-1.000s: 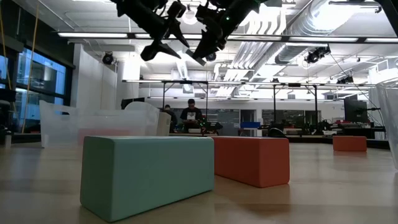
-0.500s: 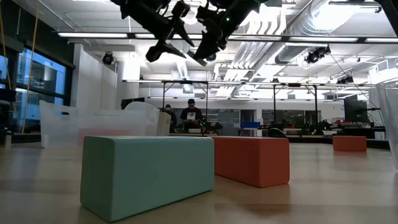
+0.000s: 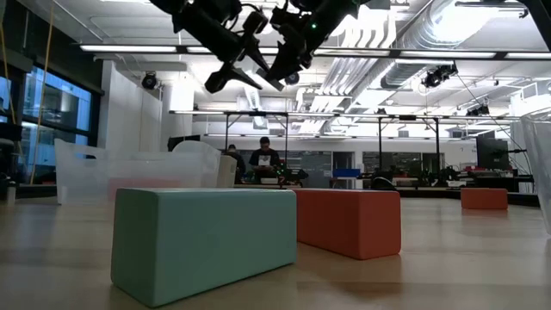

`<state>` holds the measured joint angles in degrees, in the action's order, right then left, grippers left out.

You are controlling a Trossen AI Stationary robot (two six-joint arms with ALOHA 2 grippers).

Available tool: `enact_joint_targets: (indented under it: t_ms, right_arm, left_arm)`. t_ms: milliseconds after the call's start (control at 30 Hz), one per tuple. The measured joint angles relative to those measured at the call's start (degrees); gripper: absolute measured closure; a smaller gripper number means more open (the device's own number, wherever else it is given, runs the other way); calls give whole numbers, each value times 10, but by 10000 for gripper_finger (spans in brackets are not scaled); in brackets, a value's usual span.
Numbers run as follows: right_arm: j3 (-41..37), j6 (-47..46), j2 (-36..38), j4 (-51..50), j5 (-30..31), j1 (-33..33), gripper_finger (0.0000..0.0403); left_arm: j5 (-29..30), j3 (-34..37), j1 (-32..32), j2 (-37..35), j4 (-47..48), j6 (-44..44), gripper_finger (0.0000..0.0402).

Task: Sort & place blocks by color
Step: Put the blue block into the gray bin

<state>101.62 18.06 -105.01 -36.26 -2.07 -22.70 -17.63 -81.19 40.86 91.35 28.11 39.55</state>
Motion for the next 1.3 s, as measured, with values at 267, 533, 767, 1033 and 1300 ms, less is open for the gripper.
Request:
enact_joint_targets:
  t_ms: [267,533,767,1033,1300]
  right_arm:
    - [0,0,0,2,8,0,302]
    - [0,0,0,2,12,-2,305]
    - [0,0,0,2,24,-2,262]
    - [0,-44,0,1,50,-2,227]
    - [0,-63,12,0,53,-2,175]
  left_arm:
    - [-4,0,0,-1,-22,-20,348]
    - [-1,0,-3,-1,-23,-57,395]
    - [5,0,-7,-1,-23,-96,398]
    - [12,0,2,-1,-9,-130,399]
    - [38,0,17,-2,61,-189,397]
